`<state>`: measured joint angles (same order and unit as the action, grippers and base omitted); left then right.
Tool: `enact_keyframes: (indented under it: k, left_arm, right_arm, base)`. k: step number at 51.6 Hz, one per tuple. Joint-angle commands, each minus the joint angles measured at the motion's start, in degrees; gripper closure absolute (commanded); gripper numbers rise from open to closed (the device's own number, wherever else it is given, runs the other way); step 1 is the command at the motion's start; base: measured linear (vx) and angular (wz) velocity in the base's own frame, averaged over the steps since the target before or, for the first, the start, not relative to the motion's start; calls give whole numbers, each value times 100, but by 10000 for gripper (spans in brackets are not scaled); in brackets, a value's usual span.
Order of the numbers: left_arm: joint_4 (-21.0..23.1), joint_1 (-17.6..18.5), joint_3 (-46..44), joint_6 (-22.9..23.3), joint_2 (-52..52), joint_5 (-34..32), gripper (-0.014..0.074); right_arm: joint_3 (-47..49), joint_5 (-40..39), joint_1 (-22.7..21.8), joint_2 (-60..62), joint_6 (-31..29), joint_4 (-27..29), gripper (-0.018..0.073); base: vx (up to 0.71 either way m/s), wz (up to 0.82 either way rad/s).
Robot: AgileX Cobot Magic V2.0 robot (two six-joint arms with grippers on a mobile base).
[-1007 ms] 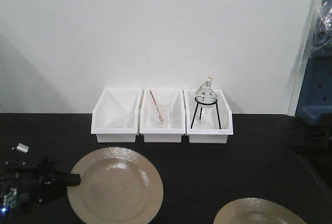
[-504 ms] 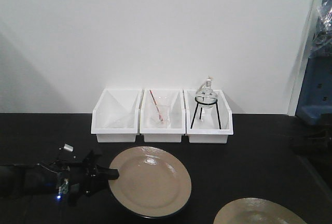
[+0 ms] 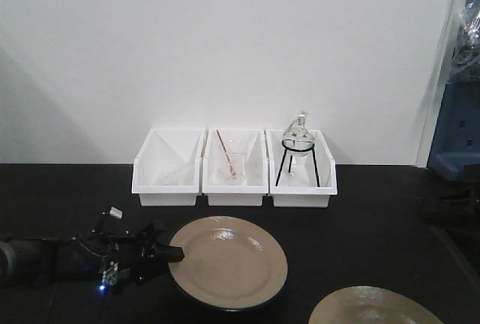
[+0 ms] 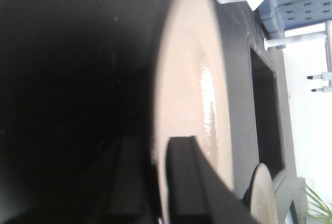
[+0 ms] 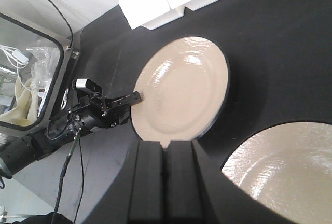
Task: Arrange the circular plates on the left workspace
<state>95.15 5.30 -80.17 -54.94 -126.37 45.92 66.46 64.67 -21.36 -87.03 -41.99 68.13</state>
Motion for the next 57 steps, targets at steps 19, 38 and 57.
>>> enact_keyframes:
  k: [19,38,57]
  left_arm:
    - [-93,-402,-175,-596,748,811,45]
    - [-2450,-1135,-175,-409,1635,1362,321]
    - [-3729,-1603,7,-250,3389,1477,600]
  right_arm:
    - [190,213,-42,194,-228,209,564]
    - [190,302,-42,194,-221,-179,564]
    - [190,-378,-425,194,911,-2108,563]
  base:
    - [0,0]
    - [0,0]
    - [0,0]
